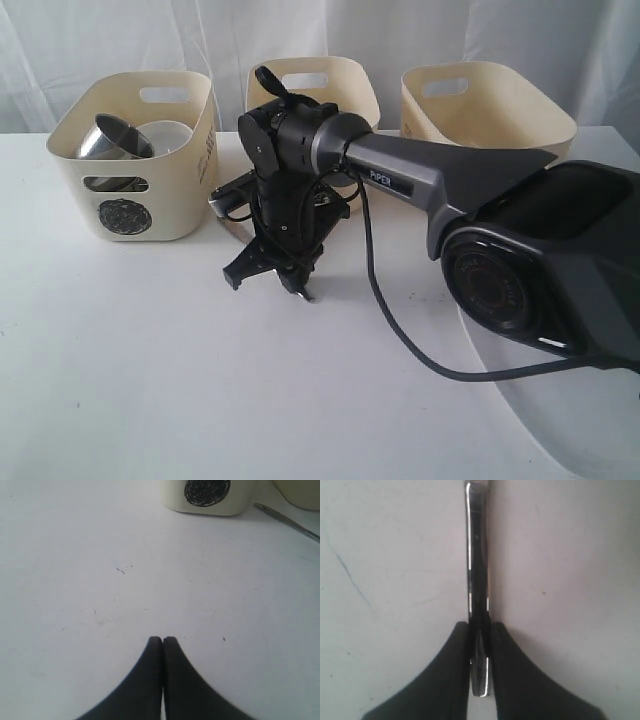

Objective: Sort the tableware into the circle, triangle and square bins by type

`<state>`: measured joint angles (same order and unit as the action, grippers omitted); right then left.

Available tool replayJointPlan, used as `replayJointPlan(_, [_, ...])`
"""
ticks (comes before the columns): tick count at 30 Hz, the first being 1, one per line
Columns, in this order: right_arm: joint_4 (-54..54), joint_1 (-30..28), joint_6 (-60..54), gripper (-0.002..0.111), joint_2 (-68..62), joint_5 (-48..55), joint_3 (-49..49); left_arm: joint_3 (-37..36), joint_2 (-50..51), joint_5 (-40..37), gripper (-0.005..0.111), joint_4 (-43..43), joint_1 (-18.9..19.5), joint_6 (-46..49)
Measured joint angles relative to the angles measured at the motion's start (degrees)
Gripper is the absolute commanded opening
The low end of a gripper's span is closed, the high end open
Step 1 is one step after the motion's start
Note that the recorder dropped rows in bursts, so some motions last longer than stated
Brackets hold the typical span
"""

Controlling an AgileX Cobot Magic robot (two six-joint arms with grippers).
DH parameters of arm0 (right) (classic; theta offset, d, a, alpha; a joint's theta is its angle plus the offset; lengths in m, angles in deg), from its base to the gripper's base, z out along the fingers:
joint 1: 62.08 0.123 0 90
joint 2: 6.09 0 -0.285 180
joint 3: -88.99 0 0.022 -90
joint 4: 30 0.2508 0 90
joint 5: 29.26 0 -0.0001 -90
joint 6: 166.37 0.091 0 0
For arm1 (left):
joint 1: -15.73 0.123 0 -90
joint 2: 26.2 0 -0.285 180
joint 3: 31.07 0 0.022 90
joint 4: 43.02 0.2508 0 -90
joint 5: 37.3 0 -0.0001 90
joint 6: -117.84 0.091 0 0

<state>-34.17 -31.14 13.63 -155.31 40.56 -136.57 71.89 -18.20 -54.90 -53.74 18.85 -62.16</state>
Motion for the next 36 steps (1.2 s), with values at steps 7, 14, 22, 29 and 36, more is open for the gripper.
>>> replayJointPlan(7, [0.3,0.0,0.0,0.036,-0.1,0.0,0.0,0.0,0.0,0.0,0.000,0.0,0.0,0.0])
replayJointPlan(14, [0.9,0.0,0.0,0.036,-0.3,-6.5,0.0,0.0,0.0,0.0,0.000,0.0,0.0,0.0])
replayJointPlan(22, [5.9,-0.1,0.0,0.036,-1.1,-11.0,-0.2,0.0,0.0,0.0,0.000,0.0,0.0,0.0])
replayJointPlan(29, [7.0,-0.6,-0.9,0.018,-1.5,-10.0,-0.6,0.0,0.0,0.0,0.000,0.0,0.0,0.0])
replayJointPlan(36, [7.1,-0.6,-1.1,0.000,-1.9,-10.0,-0.9,0.0,0.0,0.0,0.000,0.0,0.0,0.0])
